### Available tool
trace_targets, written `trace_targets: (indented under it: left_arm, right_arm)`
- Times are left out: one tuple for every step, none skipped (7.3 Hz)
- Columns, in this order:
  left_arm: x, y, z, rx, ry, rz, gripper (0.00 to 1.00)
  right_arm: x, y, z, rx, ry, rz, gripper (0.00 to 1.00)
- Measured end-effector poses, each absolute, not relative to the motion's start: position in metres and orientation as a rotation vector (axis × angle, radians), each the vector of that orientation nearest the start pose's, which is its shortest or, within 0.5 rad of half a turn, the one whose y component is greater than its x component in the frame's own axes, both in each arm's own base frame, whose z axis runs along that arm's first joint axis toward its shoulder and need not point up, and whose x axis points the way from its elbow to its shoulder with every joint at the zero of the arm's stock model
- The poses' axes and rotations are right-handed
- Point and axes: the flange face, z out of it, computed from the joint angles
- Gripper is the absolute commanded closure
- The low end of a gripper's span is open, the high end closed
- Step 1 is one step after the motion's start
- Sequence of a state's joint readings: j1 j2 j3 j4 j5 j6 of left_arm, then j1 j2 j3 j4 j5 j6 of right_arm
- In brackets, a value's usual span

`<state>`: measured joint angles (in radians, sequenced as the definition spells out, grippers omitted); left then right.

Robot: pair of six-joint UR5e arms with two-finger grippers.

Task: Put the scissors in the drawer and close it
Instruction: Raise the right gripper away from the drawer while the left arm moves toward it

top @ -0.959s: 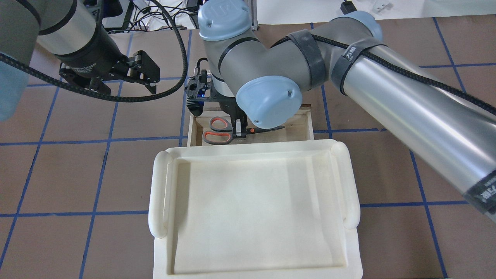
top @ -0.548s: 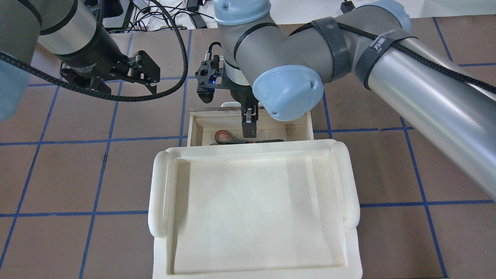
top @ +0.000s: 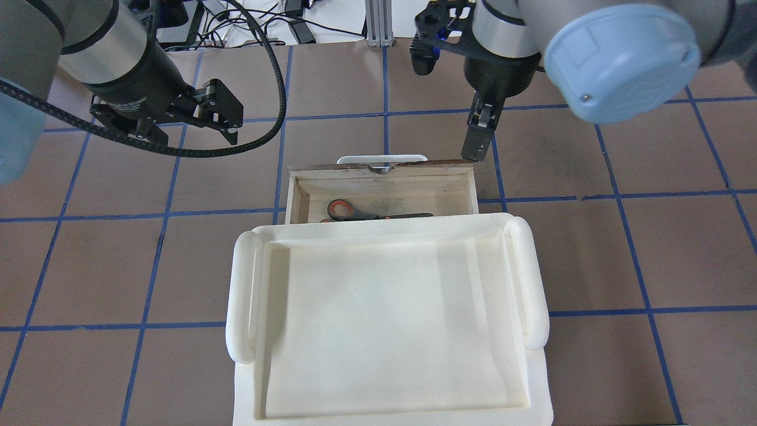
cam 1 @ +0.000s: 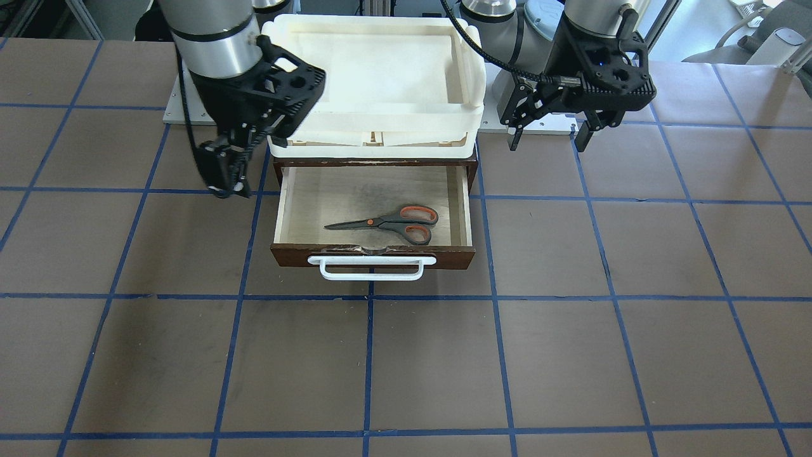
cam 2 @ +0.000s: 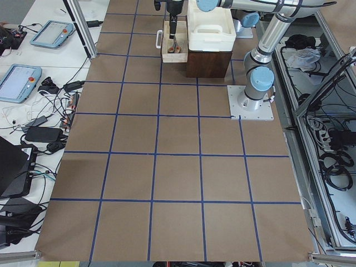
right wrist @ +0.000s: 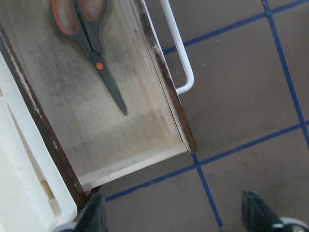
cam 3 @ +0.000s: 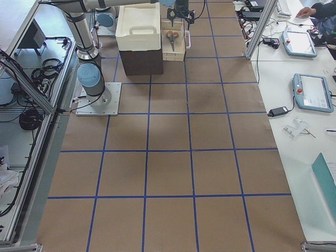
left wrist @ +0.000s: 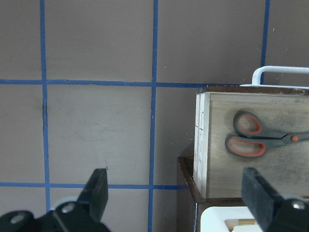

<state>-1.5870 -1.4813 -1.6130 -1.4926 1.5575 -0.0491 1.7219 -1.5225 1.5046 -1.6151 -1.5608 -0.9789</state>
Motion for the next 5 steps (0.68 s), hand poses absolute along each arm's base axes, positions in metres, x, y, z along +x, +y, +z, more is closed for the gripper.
trace_targets:
  left_arm:
    - [-0.14, -0.466, 0.519, -0.068, 3.166, -0.214, 0.0]
    - [-0.14, -0.47, 0.519, -0.093, 3.182, -0.22, 0.0]
    - [-0.141, -0.473, 0.52, -0.165, 3.19, -0.219, 0.0]
    - [-0.143, -0.477, 0.518, -0.287, 3.193, -0.208, 0.0]
    - [-0.147, -0.484, 0.51, -0.403, 3.191, -0.18, 0.0]
  right_arm:
    - [0.186, -0.489, 0.513, -1.51, 2.775, -0.106, 0.0]
    - [0.174, -0.484, 0.521, -1.266, 2.89, -0.107, 0.0]
    - [0.169, -0.479, 0.527, -1.024, 2.982, -0.115, 0.0]
    - [0.166, -0.475, 0.533, -0.851, 3.039, -0.124, 0.0]
    - [0.162, -0.469, 0.537, -0.706, 3.085, -0.115, 0.0]
